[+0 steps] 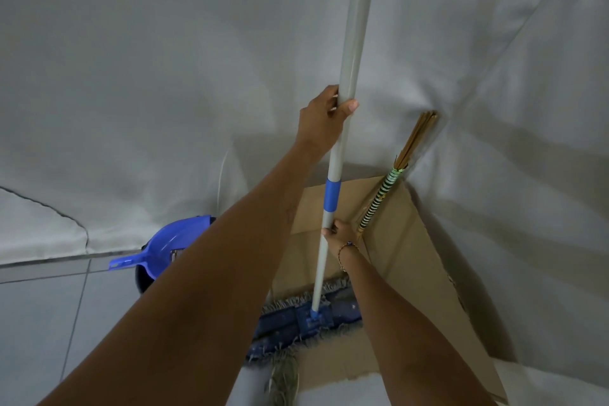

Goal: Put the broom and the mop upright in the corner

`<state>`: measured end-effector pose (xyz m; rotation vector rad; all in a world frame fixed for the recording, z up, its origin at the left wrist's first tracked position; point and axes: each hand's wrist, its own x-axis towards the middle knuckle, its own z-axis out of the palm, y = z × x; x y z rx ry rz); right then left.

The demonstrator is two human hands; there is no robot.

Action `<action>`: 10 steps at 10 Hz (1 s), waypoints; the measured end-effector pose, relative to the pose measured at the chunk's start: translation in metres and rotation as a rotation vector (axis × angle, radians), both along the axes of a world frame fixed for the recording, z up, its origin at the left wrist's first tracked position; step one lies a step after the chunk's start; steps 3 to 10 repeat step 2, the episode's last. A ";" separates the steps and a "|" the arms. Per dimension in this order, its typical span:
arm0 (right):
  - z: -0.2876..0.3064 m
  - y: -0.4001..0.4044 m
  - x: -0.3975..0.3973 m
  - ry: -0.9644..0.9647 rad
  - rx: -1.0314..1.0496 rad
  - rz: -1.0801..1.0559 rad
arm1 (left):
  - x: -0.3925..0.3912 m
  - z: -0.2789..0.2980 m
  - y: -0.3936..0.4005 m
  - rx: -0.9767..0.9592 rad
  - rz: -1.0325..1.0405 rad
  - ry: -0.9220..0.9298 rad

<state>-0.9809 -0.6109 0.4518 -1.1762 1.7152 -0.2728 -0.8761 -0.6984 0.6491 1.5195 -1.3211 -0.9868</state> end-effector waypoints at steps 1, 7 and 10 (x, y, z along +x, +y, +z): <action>0.005 0.009 -0.004 0.011 -0.023 0.062 | 0.003 -0.001 0.008 0.009 0.022 -0.007; 0.012 0.010 -0.010 0.056 -0.051 0.131 | 0.008 -0.004 0.017 0.042 0.015 -0.086; 0.012 0.010 -0.010 0.056 -0.051 0.131 | 0.008 -0.004 0.017 0.042 0.015 -0.086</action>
